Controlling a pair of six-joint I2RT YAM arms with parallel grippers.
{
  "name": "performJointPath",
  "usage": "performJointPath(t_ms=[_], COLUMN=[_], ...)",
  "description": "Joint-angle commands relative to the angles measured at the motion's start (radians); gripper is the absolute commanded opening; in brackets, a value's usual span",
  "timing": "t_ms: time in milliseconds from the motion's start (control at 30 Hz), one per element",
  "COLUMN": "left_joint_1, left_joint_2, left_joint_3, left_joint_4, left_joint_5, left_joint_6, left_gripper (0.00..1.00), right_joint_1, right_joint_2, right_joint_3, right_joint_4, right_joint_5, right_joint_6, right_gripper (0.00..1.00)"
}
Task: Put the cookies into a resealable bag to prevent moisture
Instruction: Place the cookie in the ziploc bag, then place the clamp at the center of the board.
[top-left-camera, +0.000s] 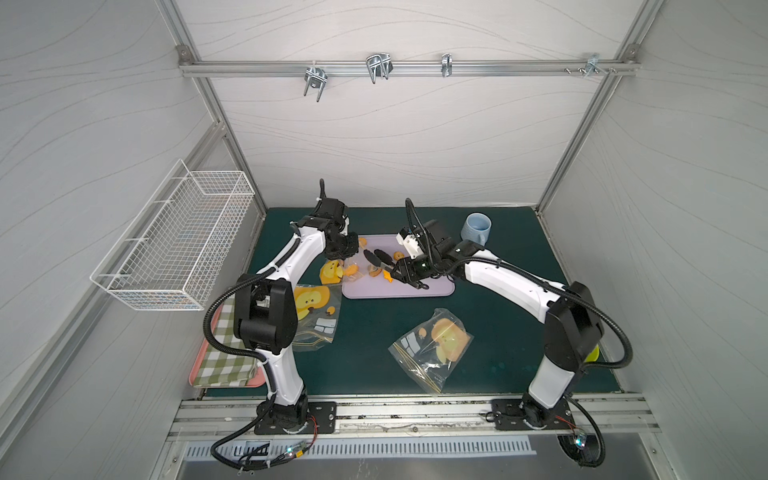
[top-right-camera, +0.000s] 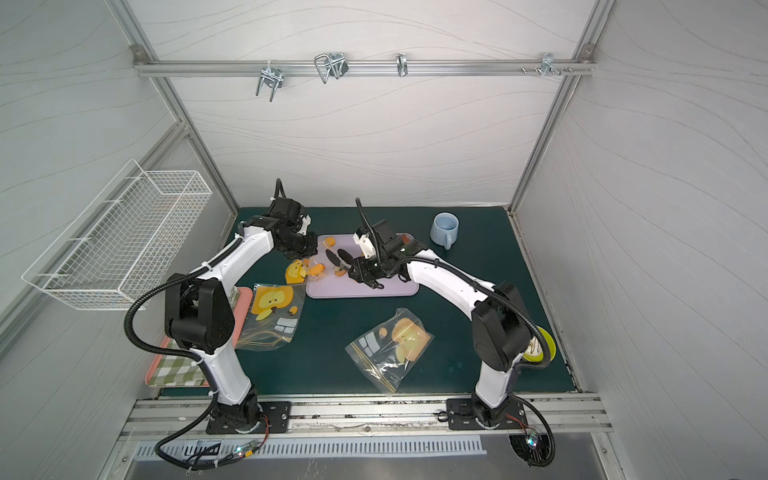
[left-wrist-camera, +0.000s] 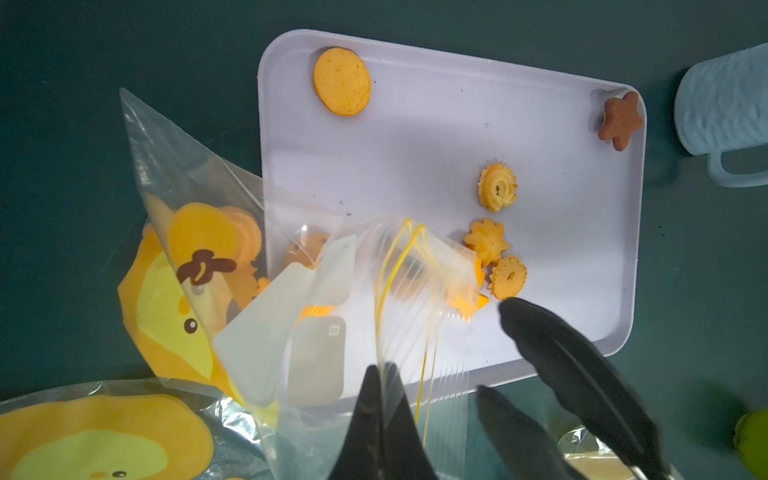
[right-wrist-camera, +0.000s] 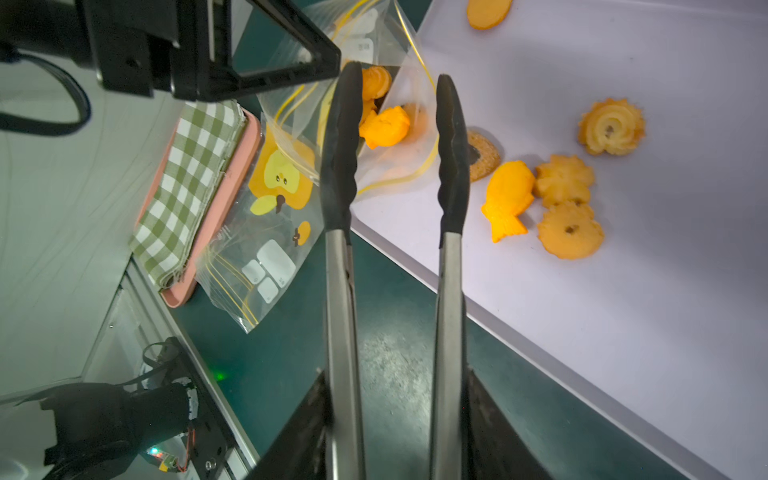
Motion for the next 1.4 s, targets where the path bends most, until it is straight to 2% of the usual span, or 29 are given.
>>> performJointPath(t_ms=[0,200,300,467,633,1100,1267,1367], left_joint_1=[0.008,0.008,0.008,0.008,0.008,0.008,0.008,0.008], left_joint_2=[-0.029,-0.038,-0.045,-0.055,-0.069,-0.083,-0.094,-0.098], left_joint_3=[0.000,-0.004,-0.008,-0.010,-0.012,-0.014,-0.015,-0.015], left_joint_4=[0.025,0.038,0.041,0.041,0.042,0.042,0.041,0.041], left_joint_5=[0.011,0.022,0.022,0.027,0.028,0.024,0.017,0.014], left_joint_6=[-0.012,-0.017,-0.021,-0.023,-0.024,-0.022,-0.022,-0.023], left_gripper=[0.00,0.00,0.00,0.00,0.00,0.00,0.00,0.00], right_joint_1=[-0.001,-0.084,-0.129,-0.193,-0.231,-0.342,-0.368,-0.378], right_joint_2=[-0.177,-0.348,-0.411,-0.417,-0.387,-0.153,-0.110,-0.093], right_joint_3=[-0.106,-0.295,-0.379,-0.416,-0.465,-0.456,-0.461,-0.457], right_joint_4=[0.036,-0.058,-0.065,-0.172,-0.187,-0.253,-0.275,-0.283], right_joint_5=[0.158,0.350,0.369,0.518,0.517,0.426,0.388,0.379], right_joint_6=[-0.006,-0.055,-0.070,0.009,0.028,0.058,0.069,0.069], right_gripper=[0.47,0.47,0.47,0.44,0.44,0.48,0.57,0.66])
